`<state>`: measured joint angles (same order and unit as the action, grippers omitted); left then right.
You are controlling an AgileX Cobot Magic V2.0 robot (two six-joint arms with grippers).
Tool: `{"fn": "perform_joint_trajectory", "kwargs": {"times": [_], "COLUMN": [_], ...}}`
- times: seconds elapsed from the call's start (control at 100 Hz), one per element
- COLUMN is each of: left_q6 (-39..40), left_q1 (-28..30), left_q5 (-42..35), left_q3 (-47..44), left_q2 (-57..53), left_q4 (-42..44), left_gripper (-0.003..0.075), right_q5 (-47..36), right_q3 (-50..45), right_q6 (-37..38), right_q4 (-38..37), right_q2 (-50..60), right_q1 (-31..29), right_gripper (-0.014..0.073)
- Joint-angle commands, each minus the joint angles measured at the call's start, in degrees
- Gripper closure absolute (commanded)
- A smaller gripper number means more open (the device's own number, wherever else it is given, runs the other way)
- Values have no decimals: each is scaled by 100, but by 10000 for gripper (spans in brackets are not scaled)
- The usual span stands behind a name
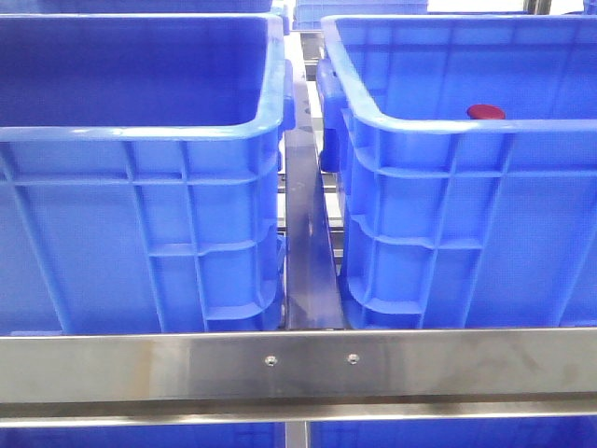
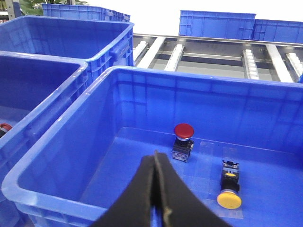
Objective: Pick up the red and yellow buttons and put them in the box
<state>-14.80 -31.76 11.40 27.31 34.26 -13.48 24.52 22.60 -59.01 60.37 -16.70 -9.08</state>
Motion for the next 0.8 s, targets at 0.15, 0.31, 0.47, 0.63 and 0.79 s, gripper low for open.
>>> {"fn": "perform_joint_trajectory", "kwargs": {"times": [0.15, 0.31, 0.47, 0.63, 0.79], "left_q6": [-15, -15, -15, -15, -15], "left_q1": [1256, 1976, 2410, 2562, 2632], "left_q5": [-282, -146, -61, -95, -682], "left_q3": [166, 166, 166, 28, -476], "left_q2": [-14, -14, -14, -264, -621], "left_q4": [104, 113, 113, 126, 126], "left_gripper": [740, 740, 740, 740, 740], "right_q5": [-165, -165, -165, -165, -165], "right_q3": [138, 138, 138, 138, 138], "right_q6": [-25, -25, -25, -25, -25], "right_q4": [123, 123, 123, 123, 123], "right_q2": [-38, -38, -38, -38, -38], "right_q1": [-29, -29, -29, -29, -29], "right_gripper": [664, 664, 664, 664, 664]}}
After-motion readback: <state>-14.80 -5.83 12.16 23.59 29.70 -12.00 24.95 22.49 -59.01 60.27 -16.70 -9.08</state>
